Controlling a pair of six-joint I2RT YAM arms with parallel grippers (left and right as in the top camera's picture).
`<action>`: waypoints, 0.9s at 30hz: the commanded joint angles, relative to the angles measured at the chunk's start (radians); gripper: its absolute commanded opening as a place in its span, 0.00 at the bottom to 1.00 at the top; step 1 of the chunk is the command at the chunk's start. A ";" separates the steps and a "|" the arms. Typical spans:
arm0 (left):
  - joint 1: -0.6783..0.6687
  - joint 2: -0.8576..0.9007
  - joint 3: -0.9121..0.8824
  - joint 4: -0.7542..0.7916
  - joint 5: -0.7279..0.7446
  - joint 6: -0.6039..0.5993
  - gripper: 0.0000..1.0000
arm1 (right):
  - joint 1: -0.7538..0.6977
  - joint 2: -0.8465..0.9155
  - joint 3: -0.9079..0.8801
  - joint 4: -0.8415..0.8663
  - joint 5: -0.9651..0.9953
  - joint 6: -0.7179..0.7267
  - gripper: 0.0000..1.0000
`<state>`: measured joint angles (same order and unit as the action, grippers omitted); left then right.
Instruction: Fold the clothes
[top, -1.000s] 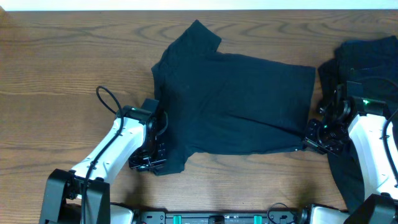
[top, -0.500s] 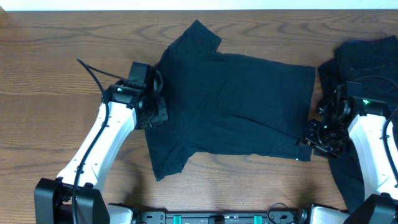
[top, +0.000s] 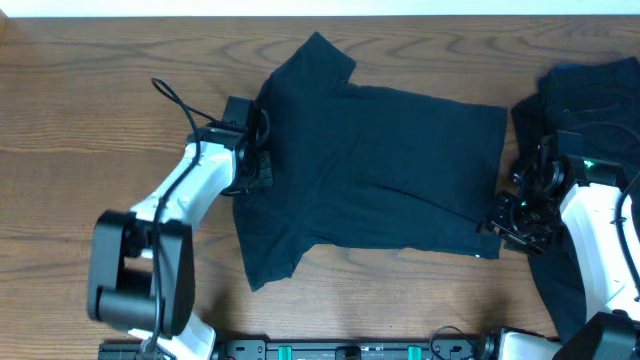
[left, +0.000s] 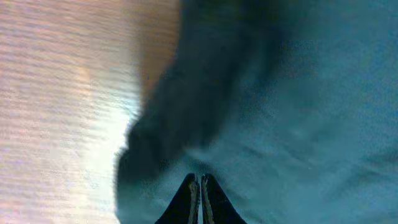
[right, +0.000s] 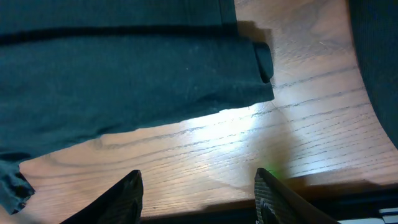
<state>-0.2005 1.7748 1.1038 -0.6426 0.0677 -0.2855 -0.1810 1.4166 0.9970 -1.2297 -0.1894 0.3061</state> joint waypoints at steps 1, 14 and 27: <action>0.042 0.045 -0.003 0.022 -0.066 0.019 0.06 | -0.010 0.001 0.013 0.003 -0.001 -0.001 0.56; 0.165 0.217 -0.003 0.123 -0.081 -0.006 0.06 | -0.010 0.001 0.013 0.007 -0.001 -0.001 0.55; 0.204 0.011 0.032 0.023 -0.039 -0.008 0.06 | -0.007 0.001 0.013 -0.060 -0.092 -0.036 0.56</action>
<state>0.0025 1.8797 1.1412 -0.5987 0.0193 -0.2882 -0.1810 1.4166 0.9977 -1.2678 -0.2207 0.3012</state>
